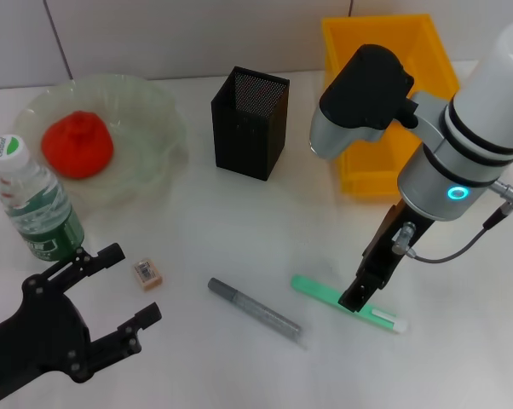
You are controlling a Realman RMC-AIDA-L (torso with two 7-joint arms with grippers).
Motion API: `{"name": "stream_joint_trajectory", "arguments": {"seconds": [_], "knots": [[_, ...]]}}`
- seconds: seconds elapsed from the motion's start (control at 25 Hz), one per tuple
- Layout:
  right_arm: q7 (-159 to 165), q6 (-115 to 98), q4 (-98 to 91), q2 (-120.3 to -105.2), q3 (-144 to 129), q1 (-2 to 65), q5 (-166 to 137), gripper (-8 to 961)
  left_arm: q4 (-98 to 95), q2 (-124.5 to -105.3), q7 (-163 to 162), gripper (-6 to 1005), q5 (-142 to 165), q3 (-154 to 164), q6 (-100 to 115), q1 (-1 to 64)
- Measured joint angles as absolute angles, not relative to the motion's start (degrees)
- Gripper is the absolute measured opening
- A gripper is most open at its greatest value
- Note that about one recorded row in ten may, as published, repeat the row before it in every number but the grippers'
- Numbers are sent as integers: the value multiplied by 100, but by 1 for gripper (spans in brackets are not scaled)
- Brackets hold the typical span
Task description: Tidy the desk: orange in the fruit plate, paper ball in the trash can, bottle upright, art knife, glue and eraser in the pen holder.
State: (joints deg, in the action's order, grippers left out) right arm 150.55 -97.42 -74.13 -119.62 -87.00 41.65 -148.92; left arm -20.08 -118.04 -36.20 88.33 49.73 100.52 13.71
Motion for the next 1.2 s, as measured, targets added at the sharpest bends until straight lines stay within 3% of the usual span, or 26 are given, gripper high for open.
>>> {"name": "stream_joint_trajectory", "arguments": {"seconds": [1.04,1.2], "knots": [[15236,-9086,-6922,-11966,-9483,4229,-14885,824,-2004,-11806,-3608,796,8842,4983,10080,1345],[15267,-9030,-6881,-11969,-9554,4229,-14839,790,-2004,-11803,-3606,796,8842,4983,10081,1337]]}}
